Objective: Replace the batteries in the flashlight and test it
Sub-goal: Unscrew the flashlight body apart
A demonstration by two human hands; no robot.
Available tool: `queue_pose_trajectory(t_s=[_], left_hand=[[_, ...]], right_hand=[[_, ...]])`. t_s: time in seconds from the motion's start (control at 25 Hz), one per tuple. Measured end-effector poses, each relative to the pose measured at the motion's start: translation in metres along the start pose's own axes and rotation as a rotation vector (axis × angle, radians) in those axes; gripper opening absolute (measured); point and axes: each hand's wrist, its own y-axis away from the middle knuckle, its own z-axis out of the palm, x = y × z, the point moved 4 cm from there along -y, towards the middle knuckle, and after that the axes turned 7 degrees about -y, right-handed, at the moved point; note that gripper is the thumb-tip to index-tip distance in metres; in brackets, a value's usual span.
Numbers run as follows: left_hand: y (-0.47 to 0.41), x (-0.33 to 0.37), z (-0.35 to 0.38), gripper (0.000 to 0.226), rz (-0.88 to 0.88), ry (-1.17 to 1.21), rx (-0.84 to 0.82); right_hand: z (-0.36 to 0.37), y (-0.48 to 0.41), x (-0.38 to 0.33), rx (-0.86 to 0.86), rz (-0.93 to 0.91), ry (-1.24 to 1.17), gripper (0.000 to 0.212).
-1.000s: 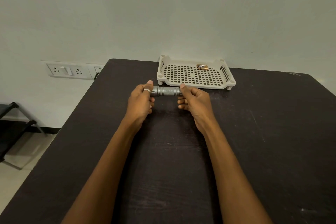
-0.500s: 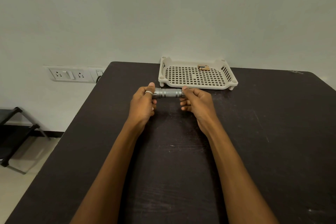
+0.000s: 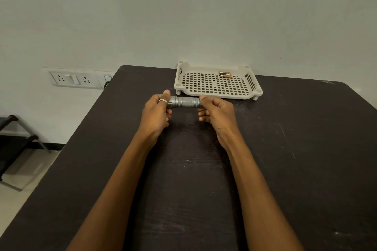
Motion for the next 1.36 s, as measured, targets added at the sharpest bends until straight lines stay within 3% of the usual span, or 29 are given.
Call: queue_pose_trajectory(t_s=[0.08,0.24,0.52,0.72,0.8,0.92,1.08,1.36], left_hand=[[0.0002,0.0004,-0.0001,0.025,-0.002,0.005,-0.001],[-0.0003,0.0004,-0.0005,0.024,-0.011,0.007,0.004],[-0.001,-0.0011,-0.0004,0.024,-0.014,0.019,0.007],[-0.0015,-0.0005,-0.0004,0.024,-0.015,0.012,0.01],[-0.0006,0.0,-0.0003,0.027,-0.011,0.005,0.008],[0.0015,0.0011,-0.0002,0.023,-0.011,0.014,0.002],[0.0019,0.0029,-0.0004,0.024,-0.016,0.012,0.005],[0.0017,0.002,-0.0009,0.027,-0.012,0.002,0.006]], right_hand=[[-0.001,0.0,-0.0012,-0.026,-0.002,-0.046,0.007],[-0.0018,-0.0003,-0.003,-0.076,0.006,-0.098,0.018],[-0.0001,0.0005,-0.0011,-0.035,0.025,-0.065,0.007],[-0.0005,0.0002,-0.0035,-0.101,0.008,-0.147,0.017],[0.0011,0.0006,-0.0013,-0.064,0.043,-0.115,0.011],[0.0023,-0.0007,0.0016,-0.027,0.041,-0.01,0.023],[-0.0011,-0.0004,-0.0015,-0.067,0.022,-0.07,0.008],[0.0005,0.0012,-0.0001,-0.007,0.039,0.025,0.026]])
